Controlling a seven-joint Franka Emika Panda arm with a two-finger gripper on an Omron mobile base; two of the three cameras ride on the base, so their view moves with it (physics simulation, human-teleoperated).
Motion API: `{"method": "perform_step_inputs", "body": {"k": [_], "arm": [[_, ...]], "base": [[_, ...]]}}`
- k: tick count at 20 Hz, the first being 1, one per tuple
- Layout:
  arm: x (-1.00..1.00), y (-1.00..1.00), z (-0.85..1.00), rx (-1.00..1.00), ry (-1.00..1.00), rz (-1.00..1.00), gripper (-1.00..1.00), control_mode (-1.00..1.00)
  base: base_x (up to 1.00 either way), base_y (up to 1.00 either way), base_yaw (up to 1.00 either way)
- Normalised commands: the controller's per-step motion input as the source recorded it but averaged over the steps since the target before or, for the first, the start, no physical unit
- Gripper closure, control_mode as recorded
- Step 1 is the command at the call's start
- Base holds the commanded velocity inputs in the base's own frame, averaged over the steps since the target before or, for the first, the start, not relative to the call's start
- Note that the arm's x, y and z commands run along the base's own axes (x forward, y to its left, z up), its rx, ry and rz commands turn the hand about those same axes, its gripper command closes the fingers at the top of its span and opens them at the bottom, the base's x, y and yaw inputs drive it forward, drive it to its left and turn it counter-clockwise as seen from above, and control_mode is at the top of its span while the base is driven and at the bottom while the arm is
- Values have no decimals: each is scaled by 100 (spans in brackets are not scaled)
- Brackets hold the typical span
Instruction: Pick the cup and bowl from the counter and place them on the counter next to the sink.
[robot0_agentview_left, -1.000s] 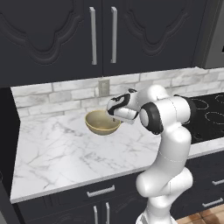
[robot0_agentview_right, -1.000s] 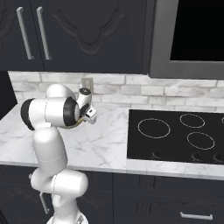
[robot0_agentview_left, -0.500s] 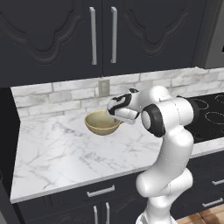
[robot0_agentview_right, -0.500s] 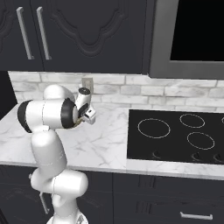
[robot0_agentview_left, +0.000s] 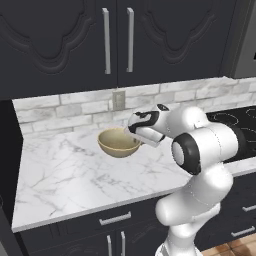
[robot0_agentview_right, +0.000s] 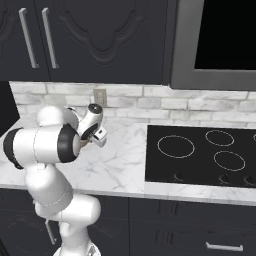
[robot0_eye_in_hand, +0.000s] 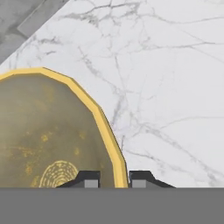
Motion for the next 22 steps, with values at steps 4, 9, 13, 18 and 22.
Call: {"method": "perform_step_inputs", "body": {"k": [4, 9, 13, 18, 22], "arm": [[-45, -2, 41, 8, 0, 0, 100, -100], [-32, 0, 52, 5, 1, 0, 100, -100], [-33, -13, 41, 0, 3, 0, 100, -100], [-40, -15, 20, 0, 5, 0, 100, -100], [-37, -20, 4, 0, 2, 0, 100, -100]], "base": [[0, 0, 0], [0, 0, 0], [0, 0, 0], [0, 0, 0], [0, 0, 0]]}}
